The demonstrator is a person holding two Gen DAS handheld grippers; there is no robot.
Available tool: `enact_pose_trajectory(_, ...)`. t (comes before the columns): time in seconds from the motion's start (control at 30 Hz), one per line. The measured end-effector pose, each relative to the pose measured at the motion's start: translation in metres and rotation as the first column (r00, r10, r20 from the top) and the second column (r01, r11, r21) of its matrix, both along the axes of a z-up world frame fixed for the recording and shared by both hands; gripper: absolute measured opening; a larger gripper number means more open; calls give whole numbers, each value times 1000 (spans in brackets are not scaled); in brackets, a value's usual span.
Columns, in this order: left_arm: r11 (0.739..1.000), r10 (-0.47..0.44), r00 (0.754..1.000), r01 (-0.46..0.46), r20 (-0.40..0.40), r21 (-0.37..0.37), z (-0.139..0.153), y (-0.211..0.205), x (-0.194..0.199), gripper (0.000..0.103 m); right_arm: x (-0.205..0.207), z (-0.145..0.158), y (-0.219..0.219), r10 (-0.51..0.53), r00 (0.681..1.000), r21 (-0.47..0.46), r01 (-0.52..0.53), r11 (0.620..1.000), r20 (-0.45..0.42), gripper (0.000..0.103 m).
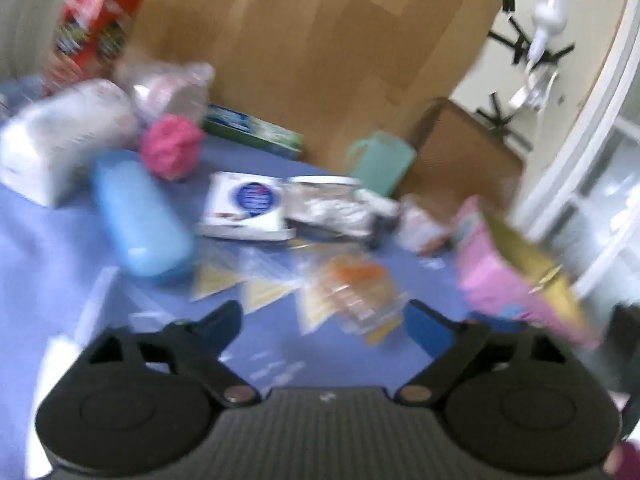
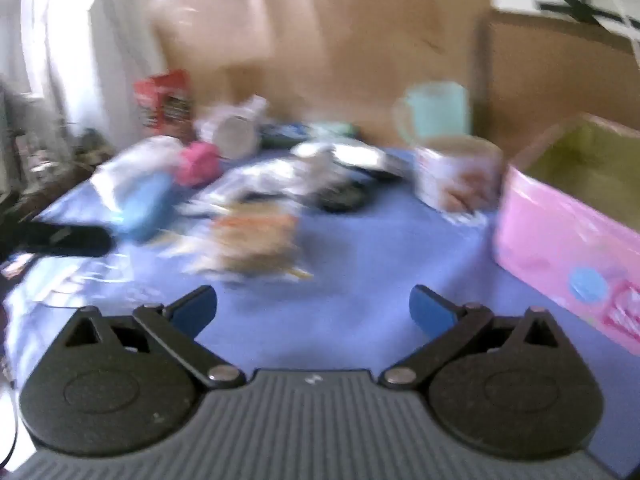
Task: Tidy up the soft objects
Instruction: 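Reach the left gripper to the wrapped mooncake and grasp it, then carry the mooncake with the left gripper into the pink tin and release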
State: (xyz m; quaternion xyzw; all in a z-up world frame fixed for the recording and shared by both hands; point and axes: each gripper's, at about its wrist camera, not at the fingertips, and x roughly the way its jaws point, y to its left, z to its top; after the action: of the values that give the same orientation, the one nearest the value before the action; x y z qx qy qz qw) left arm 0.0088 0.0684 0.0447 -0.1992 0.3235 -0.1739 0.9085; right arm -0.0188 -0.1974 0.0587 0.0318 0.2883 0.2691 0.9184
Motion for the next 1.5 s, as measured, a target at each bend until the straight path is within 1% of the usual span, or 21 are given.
enact_pose_trajectory(0.03,999,-22,1000,22,-9,-38,1,-1,11,80,1,3,8,31,999,-10,-31,999,14,100)
enact_pose_trajectory(0.07,999,-29,999,29,-13,-43,0,-6,17,79,4,5,17,57,998,-36,-56,998,23,100)
enact_pose_trajectory(0.13,999,-32,999,31,-33,-15,-3,-19,33,72,13,5,30,87,996,-88,-83,993,36,100)
enact_pose_trajectory(0.17,999,-38,998,38,-45,-5,-5,-25,41,70,19,3,36,100,995,-105,-97,990,30,100)
enact_pose_trajectory(0.27,999,-32,994,36,-102,32,-20,-38,58,62,44,-8,47,140,989,-120,-143,982,-37,100)
enact_pose_trajectory(0.3,999,-45,991,48,-124,17,-28,-35,60,52,44,-11,46,155,986,-107,-160,981,-53,101)
enact_pose_trajectory(0.33,998,-61,986,60,-153,-11,-37,-35,63,48,51,-16,47,169,981,-82,-177,981,-95,100)
enact_pose_trajectory(0.37,998,-54,989,51,-140,-23,-39,-34,61,47,52,-20,50,175,977,-50,-183,982,-125,94)
enact_pose_trajectory(0.4,998,-55,988,53,-142,-21,-39,-36,59,46,50,-20,51,179,977,-32,-183,983,-113,84)
enact_pose_trajectory(0.47,999,-50,990,52,-132,10,-36,-43,52,46,36,-17,46,160,984,-32,-164,986,-83,77)
enact_pose_trajectory(0.53,997,-74,989,77,-131,17,-30,-52,47,46,22,-14,41,141,988,-37,-143,989,-60,77)
enact_pose_trajectory(0.6,993,-114,987,117,-112,21,-21,-66,41,46,7,-8,32,106,994,-61,-106,992,-8,77)
enact_pose_trajectory(0.67,985,-164,983,167,-79,31,-7,-84,40,46,-9,0,17,55,996,-93,-48,994,72,77)
enact_pose_trajectory(0.8,957,-280,960,278,7,79,21,-141,43,49,-26,18,-22,-79,975,-125,106,986,207,77)
enact_pose_trajectory(0.9,927,-363,930,355,55,119,37,-194,52,50,-26,27,-59,-190,950,-103,221,970,249,77)
enact_pose_trajectory(1.0,899,-430,900,419,73,128,44,-243,66,50,-20,32,-101,-305,921,-59,328,943,241,77)
enact_pose_trajectory(1.1,880,-468,881,456,76,132,42,-280,70,50,-11,33,-132,-385,899,-21,397,917,209,77)
enact_pose_trajectory(1.23,877,-470,882,464,31,124,32,-312,82,50,4,24,-159,-434,887,4,439,898,158,77)
enact_pose_trajectory(1.37,879,-463,887,457,11,136,27,-321,87,51,7,16,-167,-443,887,32,442,896,129,77)
enact_pose_trajectory(1.43,882,-452,892,446,10,152,27,-323,87,63,9,15,-169,-451,884,48,449,892,122,79)
enact_pose_trajectory(1.5,883,-449,893,439,30,163,31,-323,85,66,10,15,-171,-477,867,45,476,878,142,88)
